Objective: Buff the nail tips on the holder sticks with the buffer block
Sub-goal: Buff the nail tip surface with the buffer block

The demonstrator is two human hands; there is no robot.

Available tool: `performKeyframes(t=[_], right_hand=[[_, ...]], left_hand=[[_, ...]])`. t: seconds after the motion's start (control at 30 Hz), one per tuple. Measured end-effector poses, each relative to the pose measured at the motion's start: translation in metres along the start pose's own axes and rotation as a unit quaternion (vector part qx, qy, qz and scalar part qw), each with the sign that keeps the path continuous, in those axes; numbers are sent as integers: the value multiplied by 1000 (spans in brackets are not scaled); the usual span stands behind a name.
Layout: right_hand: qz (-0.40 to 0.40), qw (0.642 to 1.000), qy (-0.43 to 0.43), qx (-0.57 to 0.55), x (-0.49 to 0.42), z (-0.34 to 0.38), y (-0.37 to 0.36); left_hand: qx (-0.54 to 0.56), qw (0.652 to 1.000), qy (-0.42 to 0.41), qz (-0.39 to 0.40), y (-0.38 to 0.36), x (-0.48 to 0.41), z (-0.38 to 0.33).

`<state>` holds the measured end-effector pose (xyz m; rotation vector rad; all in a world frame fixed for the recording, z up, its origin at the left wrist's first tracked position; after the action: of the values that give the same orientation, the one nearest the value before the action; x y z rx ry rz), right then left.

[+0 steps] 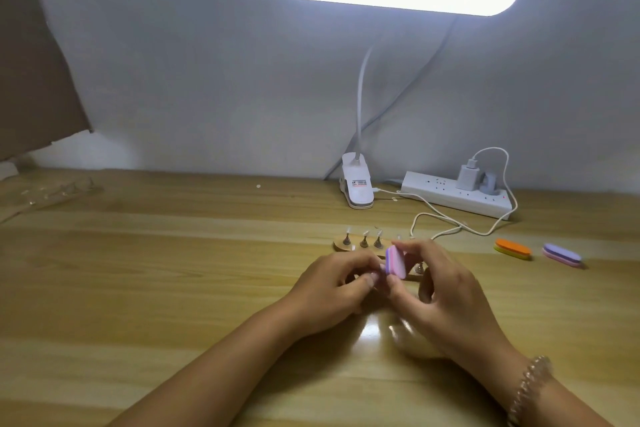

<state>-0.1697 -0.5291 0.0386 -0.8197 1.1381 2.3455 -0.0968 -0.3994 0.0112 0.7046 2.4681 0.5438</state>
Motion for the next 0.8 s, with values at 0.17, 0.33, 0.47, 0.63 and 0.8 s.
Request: performKeyframes(t=[0.17,0.33,0.47,0.63,0.8], right_hand=[[21,998,46,32,6,11,-3],[-10,999,15,31,2,4,1],[13,999,37,34,6,10,-3],[-55,998,1,32,1,-2,7],[1,998,46,45,6,8,-5]], left_hand=[[21,1000,-3,8,-1,0,-3],[11,1000,1,4,-2,0,1],[38,999,11,-3,1,1,0],[75,997,28,-7,1,1,1],[55,998,23,-4,1,0,3]])
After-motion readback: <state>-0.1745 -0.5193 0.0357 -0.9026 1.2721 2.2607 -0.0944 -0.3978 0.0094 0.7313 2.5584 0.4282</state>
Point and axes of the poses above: each hand's wrist, its own x-axis away from the middle knuckle, its own y-axis out of the back of the hand, z = x × y, the point moved 6 cm from there along -x, towards the middle knuckle, and after that the axes turned 6 degrees about -z, right-handed, at the moved point
